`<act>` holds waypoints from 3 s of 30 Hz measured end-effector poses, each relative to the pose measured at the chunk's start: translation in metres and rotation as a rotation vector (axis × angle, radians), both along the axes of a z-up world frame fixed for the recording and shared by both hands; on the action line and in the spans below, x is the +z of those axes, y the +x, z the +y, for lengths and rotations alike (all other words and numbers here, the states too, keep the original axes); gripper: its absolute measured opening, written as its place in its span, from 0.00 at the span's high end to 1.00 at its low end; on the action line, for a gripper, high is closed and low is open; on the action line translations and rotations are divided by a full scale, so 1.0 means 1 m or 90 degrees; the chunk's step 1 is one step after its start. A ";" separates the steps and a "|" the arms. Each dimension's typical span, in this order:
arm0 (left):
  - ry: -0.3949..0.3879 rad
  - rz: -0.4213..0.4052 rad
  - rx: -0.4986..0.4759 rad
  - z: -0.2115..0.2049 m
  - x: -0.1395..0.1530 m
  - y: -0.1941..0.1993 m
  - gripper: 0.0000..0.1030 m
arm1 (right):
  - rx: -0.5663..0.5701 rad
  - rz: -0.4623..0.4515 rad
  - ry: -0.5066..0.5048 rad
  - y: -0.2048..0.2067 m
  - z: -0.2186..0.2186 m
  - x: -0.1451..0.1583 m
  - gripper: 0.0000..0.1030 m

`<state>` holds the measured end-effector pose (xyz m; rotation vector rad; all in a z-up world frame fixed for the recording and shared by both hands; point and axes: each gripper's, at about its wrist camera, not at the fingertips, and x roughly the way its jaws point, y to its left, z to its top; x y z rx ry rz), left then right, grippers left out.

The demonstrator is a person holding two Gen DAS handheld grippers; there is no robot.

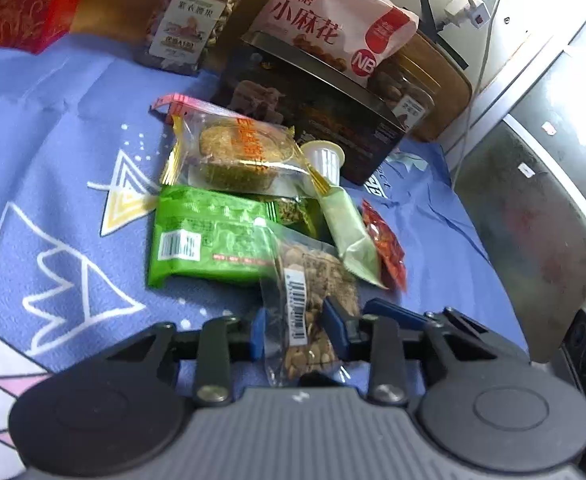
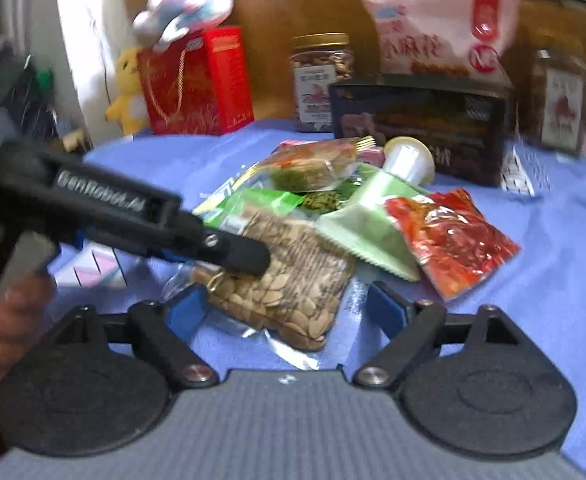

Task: Organize snacks

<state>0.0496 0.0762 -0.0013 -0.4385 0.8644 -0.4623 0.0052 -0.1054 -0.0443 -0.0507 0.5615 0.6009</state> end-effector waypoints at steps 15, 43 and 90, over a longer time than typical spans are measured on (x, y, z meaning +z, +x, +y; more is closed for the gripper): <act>-0.015 -0.084 0.011 0.042 0.022 -0.041 0.85 | 0.116 -0.125 0.013 -0.032 0.004 0.021 0.14; 0.036 -0.242 -0.071 0.042 0.038 -0.071 0.85 | 0.214 0.012 -0.019 0.006 0.008 0.006 0.61; 0.050 -0.015 0.063 0.045 0.017 0.112 0.20 | 0.037 -0.006 -0.031 0.119 0.019 0.029 0.41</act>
